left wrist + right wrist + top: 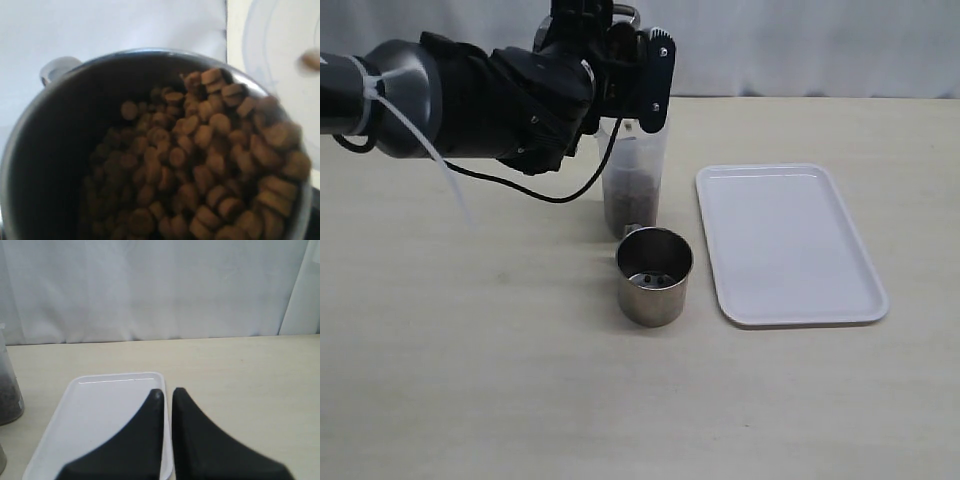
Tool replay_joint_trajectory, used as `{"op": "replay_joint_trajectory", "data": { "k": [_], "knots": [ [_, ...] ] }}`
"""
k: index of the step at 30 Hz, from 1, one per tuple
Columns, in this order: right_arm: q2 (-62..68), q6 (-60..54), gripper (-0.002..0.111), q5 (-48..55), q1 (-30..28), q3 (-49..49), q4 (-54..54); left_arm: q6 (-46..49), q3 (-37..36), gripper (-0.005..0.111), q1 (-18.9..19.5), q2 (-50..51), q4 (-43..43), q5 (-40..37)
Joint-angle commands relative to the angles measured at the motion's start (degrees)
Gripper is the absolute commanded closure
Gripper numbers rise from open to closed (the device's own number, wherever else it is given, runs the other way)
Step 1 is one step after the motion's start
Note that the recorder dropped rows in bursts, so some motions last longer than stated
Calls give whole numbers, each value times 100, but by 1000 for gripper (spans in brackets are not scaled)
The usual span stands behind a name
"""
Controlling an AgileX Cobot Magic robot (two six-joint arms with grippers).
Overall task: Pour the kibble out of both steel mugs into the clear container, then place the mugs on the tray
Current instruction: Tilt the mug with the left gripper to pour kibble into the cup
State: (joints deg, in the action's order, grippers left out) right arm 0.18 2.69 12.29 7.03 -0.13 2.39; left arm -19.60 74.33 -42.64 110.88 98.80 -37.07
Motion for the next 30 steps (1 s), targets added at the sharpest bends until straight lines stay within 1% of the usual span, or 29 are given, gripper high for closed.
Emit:
{"op": "replay_joint_trajectory", "data": {
  "k": [1,5,8,11,18,20,24,30],
  "knots": [
    [-18,-42,104,-18,-26,13,-32,310,73,107,22,-42,114,-88],
    [-18,-42,104,-18,-26,13,-32,332,73,107,32,-42,114,-202],
    [-18,-42,104,-18,-26,13,-32,332,157,107,128,-42,114,-222],
    [-18,-42,104,-18,-26,13,-32,492,189,107,124,-42,114,-188],
    [-18,-42,104,-18,-26,13,-32,526,245,107,124,-42,114,-177],
    [-18,-42,104,-18,-26,13,-32,837,242,107,124,-42,114,-149],
    [-18,-42,104,-18,-26,13,-32,937,242,107,124,-42,114,-127],
    [-18,-42,104,-18,-26,13,-32,1204,242,107,124,-42,114,148]
  ]
}}
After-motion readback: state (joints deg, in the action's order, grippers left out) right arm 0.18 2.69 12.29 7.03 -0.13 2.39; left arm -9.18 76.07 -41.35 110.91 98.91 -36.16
